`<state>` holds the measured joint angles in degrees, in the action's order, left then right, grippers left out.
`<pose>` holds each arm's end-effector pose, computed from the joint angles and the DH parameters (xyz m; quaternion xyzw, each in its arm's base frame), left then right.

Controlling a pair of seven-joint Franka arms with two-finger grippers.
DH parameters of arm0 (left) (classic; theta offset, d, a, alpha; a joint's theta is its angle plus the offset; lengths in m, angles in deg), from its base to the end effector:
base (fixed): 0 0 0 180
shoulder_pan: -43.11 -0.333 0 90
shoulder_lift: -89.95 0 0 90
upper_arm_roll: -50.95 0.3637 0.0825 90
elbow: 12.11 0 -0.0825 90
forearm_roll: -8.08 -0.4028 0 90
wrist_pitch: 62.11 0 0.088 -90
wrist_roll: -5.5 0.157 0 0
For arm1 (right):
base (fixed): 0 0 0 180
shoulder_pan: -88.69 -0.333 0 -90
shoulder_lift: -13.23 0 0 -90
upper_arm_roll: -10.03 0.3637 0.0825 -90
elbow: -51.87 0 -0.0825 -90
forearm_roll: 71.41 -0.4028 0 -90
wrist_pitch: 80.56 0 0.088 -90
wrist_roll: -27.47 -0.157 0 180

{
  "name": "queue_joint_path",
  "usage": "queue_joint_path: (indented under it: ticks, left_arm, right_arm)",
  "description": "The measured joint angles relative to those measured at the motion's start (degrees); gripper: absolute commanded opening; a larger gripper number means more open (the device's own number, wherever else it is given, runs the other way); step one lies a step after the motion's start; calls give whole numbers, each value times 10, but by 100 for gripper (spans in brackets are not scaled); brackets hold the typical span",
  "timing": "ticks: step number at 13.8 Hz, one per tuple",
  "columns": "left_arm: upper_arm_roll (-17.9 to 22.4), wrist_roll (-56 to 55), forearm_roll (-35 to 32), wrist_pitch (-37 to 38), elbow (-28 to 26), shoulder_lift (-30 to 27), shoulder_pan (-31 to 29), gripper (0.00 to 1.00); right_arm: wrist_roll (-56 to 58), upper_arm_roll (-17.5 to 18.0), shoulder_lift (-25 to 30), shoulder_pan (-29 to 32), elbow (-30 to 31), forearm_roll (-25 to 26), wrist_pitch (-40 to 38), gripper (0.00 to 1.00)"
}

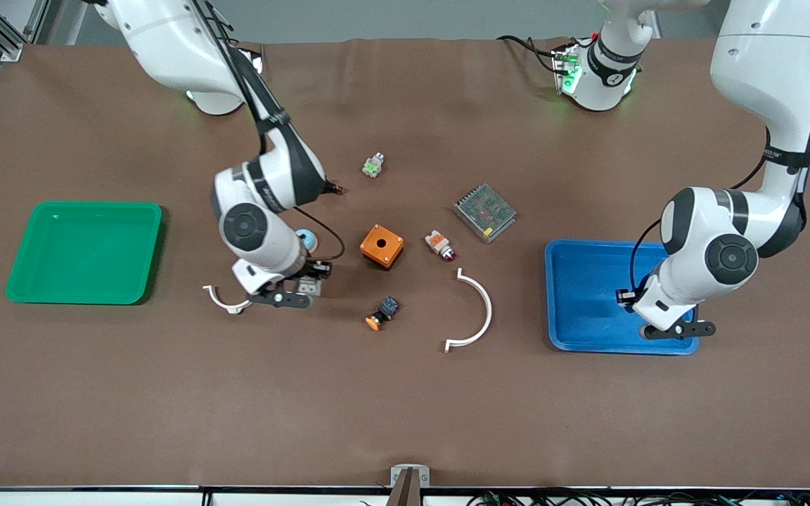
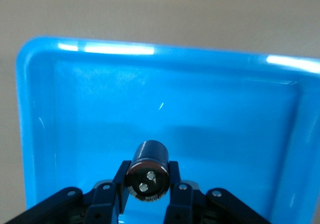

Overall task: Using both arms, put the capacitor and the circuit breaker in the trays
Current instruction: 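Carry the capacitor to the blue tray while the right gripper lifts the breaker, then release the capacitor in the blue tray while the right gripper carries the breaker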

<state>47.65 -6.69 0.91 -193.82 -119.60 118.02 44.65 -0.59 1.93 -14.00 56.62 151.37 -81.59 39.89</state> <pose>0.6609 -0.0471 0.2233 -0.9987 -0.0239 0.0277 0.0361 0.6147 0.2988 0.2812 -0.9947 0.0784 0.0643 0.0148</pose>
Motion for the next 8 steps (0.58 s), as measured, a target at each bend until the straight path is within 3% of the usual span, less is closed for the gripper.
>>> queue_joint_path:
  ticks: [3,4,5,6,8]
  left_arm:
    - [0,0,0,-68,-59,-1,-11,10]
    - [0,0,0,-92,-75,-1,-13,25]
    - [-1,0,0,-110,-88,-1,-14,52]
    - [-1,0,0,-119,-94,-1,-15,97]
    - [-2,0,0,-126,-95,-2,-14,100]
  right_arm:
    - [78,-47,96,53,-15,5,-141,18]
    - [119,-65,122,78,-14,7,-173,18]
    - [160,-82,139,103,-12,13,-197,19]
    - [205,-100,148,129,-8,19,-210,19]
    - [291,-123,146,186,3,37,-212,19]
